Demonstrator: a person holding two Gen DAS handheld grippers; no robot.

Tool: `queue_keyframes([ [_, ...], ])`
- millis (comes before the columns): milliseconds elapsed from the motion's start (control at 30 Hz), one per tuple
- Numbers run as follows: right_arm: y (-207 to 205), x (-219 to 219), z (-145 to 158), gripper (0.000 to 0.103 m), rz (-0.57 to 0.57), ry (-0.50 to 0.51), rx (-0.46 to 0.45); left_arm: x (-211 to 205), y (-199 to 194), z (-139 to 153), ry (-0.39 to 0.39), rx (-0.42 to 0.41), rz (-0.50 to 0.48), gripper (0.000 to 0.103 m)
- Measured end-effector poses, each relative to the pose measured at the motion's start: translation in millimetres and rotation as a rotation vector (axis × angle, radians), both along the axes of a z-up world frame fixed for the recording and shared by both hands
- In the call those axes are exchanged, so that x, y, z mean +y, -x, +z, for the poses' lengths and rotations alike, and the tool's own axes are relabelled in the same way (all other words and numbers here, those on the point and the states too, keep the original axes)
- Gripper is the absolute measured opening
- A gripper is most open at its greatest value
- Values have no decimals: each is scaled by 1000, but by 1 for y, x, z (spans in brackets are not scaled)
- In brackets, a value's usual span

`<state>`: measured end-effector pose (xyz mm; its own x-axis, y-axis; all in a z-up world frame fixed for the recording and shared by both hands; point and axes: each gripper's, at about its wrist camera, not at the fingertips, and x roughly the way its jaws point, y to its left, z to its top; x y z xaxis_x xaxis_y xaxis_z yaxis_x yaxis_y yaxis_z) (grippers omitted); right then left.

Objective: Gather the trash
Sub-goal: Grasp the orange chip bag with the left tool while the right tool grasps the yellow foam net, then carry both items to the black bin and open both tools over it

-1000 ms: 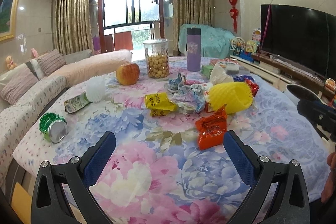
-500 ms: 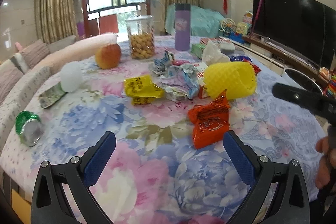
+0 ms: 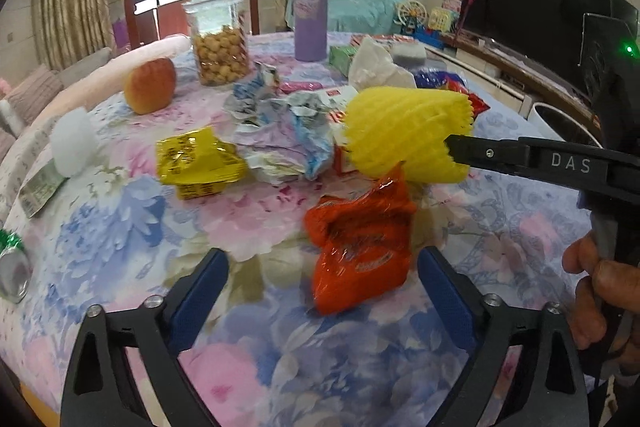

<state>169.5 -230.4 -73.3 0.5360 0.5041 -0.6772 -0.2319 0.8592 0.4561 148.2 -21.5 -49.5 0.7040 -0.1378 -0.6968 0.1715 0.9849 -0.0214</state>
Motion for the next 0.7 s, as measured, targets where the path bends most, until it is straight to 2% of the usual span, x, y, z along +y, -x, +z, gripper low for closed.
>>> queue_keyframes([
  [67,-2,-4,-4,10,0,-20,11,-5,-9,-5,-6,26,-13,70],
  [100,-1,-8,-4,10,-3,-31,13,-7,-13,-7,-3,41,-19,65],
  [167,1,-14,-3,9,-7,-41,11,-10,-20,-13,25,76,-39,39],
  [267,8,-26,-1,9,-21,-47,5,-13,-21,-14,12,61,-38,24],
  [467,25,-57,1,8,-88,-88,5,-20,-13,-5,21,21,-69,9],
  [700,52,-100,8,8,-180,-95,-14,-40,-3,7,55,-2,-140,5],
])
